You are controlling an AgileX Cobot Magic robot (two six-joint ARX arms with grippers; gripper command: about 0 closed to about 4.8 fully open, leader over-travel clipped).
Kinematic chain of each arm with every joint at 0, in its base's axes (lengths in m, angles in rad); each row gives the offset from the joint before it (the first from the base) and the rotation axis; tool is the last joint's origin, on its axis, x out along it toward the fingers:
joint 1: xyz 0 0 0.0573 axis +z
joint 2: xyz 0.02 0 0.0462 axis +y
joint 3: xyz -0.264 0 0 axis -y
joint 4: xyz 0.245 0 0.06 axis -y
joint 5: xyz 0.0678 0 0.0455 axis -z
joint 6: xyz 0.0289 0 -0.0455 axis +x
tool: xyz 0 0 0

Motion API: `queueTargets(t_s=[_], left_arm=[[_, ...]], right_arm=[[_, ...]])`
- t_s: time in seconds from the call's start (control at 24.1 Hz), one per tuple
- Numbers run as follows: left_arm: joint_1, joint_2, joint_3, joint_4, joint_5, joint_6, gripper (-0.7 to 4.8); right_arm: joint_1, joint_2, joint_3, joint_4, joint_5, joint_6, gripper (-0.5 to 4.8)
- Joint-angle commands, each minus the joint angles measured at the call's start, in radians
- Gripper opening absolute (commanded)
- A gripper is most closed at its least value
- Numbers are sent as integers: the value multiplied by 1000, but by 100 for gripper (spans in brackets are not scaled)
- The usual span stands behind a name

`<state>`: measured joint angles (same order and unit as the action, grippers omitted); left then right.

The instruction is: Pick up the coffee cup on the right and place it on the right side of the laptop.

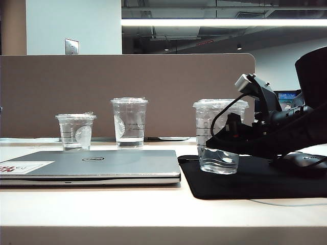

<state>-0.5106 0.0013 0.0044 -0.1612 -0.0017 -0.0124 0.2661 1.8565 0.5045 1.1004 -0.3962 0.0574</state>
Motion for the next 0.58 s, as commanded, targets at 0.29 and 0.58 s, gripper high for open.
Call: queueTargets(t_s=[0.29,0.58], left_arm=[[0,0,3,-2,2,4,-5],[0,0,3,-2,3,4,-5]], right_arm=[[2,-8,2,-5,16,-9,470],[2,-69,-92,90,26,5,479]])
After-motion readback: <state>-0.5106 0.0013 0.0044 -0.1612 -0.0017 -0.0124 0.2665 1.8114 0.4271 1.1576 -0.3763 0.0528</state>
